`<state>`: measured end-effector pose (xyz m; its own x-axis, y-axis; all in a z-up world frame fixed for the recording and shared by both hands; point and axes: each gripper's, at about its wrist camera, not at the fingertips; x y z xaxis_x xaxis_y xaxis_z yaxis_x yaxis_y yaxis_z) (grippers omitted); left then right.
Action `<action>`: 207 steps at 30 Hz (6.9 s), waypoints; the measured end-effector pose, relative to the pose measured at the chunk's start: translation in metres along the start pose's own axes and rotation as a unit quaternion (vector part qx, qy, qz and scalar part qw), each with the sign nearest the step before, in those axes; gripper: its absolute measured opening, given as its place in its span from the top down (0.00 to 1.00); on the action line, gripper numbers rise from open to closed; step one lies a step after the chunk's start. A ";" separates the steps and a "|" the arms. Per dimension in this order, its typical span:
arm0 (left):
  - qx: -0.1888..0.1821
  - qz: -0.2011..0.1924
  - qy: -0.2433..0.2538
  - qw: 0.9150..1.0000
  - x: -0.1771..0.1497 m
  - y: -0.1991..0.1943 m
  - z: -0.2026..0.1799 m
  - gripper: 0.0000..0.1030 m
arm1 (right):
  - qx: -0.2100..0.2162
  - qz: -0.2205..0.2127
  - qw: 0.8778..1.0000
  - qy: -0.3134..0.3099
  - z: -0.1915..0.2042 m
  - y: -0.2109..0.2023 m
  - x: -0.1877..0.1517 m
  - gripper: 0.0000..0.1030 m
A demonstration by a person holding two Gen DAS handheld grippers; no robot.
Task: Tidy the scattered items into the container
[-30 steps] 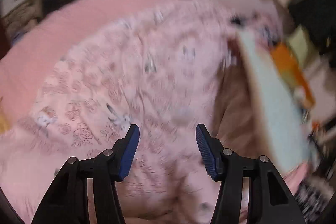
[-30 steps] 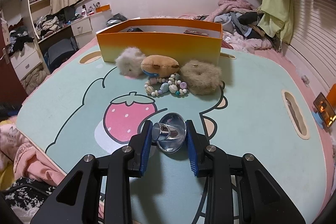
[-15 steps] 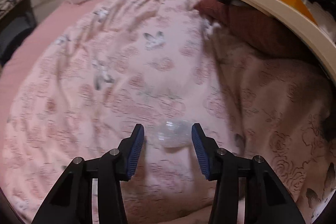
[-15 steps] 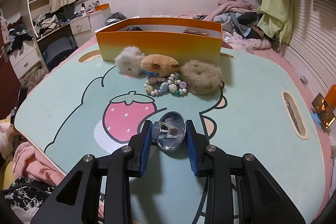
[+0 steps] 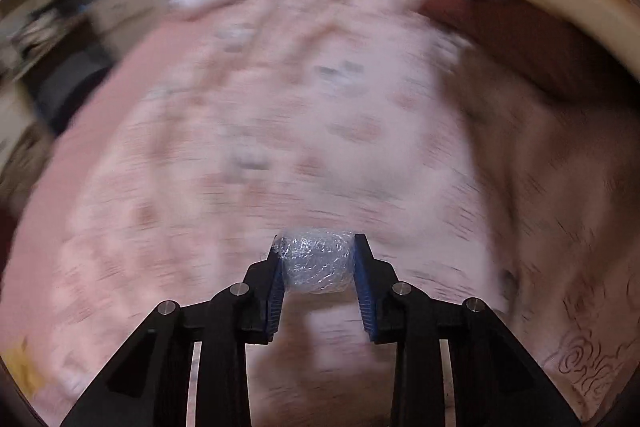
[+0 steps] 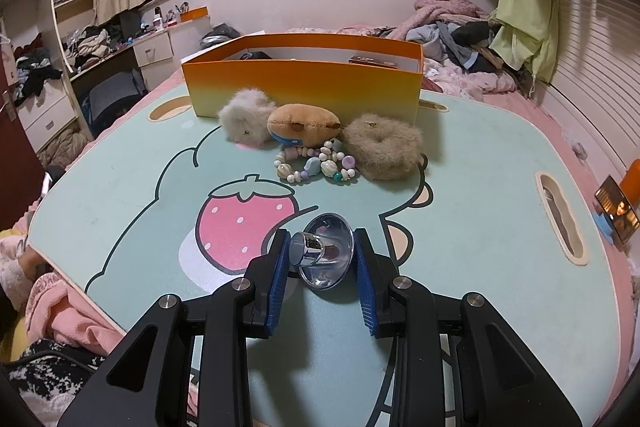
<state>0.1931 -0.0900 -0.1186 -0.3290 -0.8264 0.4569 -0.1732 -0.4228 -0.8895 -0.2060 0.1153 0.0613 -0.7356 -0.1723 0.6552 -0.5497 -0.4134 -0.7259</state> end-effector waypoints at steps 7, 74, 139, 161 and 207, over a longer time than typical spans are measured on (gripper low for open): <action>0.029 -0.074 -0.101 0.992 0.014 -0.099 0.050 0.71 | -0.001 0.000 1.000 0.002 0.000 0.000 0.000 0.69; -0.177 -0.122 0.198 0.956 0.166 -0.195 -0.301 0.68 | 0.027 -0.067 0.997 0.006 -0.014 -0.022 0.141 0.69; -0.108 -0.034 0.161 0.980 0.025 -0.132 -0.278 0.01 | -0.085 0.030 0.992 0.086 -0.010 0.022 0.022 0.00; -0.112 -0.034 0.167 0.979 0.025 -0.133 -0.282 0.01 | -0.084 0.024 0.992 0.090 -0.009 0.022 0.023 0.00; -0.205 -0.040 0.154 0.966 0.090 -0.145 -0.297 0.06 | 0.025 -0.028 0.989 0.141 -0.043 0.001 0.039 0.57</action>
<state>-0.0872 0.0074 0.0524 -0.5492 -0.6212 0.5590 -0.5411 -0.2455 -0.8044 -0.2522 0.1468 0.0774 -0.7892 0.1063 0.6048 -0.5784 -0.4596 -0.6740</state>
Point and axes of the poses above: each gripper's, at about its wrist camera, not at the fingertips, and y roughly the way its jaws point, z to its left, x to its top, and after that the axes turned 10 degrees about z, right-handed
